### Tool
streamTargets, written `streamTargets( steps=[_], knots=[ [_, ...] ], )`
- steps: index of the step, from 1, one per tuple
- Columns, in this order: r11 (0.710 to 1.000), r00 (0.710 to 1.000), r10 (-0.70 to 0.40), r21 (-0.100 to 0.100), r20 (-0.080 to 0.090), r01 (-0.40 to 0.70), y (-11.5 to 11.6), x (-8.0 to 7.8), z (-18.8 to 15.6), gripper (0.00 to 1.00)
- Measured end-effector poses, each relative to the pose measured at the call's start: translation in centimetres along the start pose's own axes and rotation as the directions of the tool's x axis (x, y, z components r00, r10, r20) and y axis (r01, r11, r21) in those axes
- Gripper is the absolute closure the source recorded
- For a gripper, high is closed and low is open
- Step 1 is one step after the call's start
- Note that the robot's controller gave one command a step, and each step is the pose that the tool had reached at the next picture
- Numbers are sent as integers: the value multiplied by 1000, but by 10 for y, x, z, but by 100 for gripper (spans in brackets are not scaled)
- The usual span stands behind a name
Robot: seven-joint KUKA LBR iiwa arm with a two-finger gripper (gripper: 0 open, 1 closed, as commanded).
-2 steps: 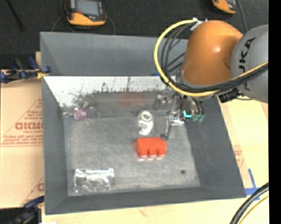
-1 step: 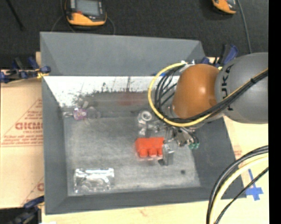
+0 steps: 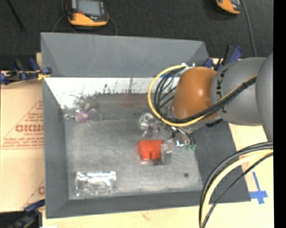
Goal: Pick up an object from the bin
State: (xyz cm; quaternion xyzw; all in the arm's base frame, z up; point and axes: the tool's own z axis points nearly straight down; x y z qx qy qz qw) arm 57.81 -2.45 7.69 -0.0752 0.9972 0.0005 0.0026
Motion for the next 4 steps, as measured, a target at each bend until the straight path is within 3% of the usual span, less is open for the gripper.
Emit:
streamTargets(
  steps=[1, 2, 3, 4],
  knots=[
    [1000, 1000, 0, 1, 4, 0, 0, -1, -3, 100],
    [891, 891, -454, 3, 4, 454, -65, -47, 2, 100],
    [895, 895, -446, 8, 5, 446, -75, -60, -108, 100],
    [898, 898, -440, 8, 6, 440, -61, -67, -203, 100]
  ],
)
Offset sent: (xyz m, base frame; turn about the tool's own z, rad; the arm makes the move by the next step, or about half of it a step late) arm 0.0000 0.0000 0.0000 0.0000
